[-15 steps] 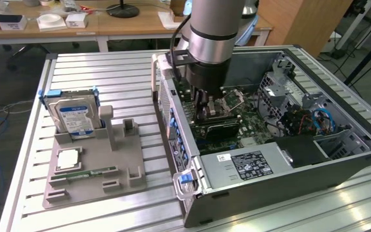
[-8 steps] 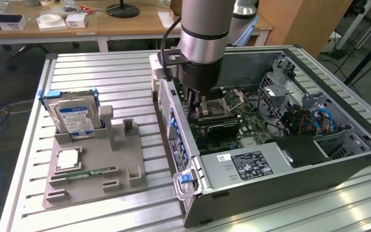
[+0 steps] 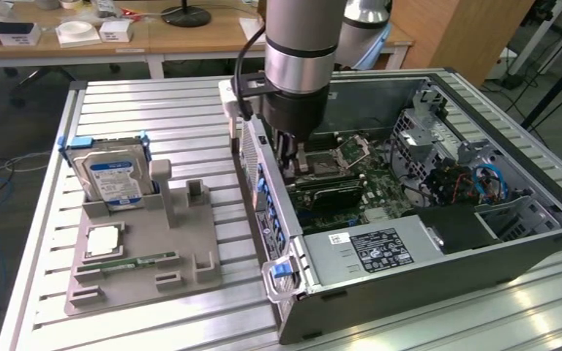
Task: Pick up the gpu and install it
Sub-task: 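Press down on the gpu until it lock into place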
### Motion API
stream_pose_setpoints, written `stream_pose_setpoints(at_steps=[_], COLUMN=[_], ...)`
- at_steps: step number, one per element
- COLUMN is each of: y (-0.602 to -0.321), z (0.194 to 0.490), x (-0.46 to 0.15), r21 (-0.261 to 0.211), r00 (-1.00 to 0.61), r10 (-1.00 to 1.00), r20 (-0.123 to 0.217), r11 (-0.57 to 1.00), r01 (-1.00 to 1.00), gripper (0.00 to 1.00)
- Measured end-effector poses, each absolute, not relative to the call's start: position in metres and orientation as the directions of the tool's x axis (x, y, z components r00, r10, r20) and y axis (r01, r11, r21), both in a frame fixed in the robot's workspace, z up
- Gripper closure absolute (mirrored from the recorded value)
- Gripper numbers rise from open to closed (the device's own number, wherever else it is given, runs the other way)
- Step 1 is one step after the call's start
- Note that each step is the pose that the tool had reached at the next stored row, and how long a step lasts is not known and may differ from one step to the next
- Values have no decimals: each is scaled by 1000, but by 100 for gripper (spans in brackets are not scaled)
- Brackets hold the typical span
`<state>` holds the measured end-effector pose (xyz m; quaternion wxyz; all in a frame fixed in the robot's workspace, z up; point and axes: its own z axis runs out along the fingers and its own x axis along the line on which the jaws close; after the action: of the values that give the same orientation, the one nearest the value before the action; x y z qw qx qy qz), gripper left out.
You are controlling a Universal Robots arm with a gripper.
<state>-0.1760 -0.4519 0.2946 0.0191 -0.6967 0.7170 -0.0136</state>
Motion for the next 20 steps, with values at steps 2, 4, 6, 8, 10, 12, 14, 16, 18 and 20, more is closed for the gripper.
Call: stream_pose_setpoints(at_steps=[2,4,6,8,10,12,14,16,18,20], y=[-450,-450,-450,-449,-449,-449,-449,-449,-451,-453], z=[295,294,294,295,295,296,299,303,304,304], x=[-177,-179,-179,-179,-177,-176,-176,-176,-176,-176], r21=[-46,-46,-46,-46,-46,-46,-46,-46,-47,-48], r00=[-29,-29,-29,-29,-29,-29,-29,-30,-30,-32], r10=[-1000,-1000,-1000,-1000,-1000,-1000,-1000,-1000,-1000,-999], r20=[-8,-9,-9,-9,-8,-9,-9,-8,-8,-8], r11=[29,29,29,29,29,29,29,30,31,32], r01=[-999,-999,-999,-999,-999,-999,-998,-998,-998,-998], gripper=[89,89,89,89,89,89,89,89,89,89])
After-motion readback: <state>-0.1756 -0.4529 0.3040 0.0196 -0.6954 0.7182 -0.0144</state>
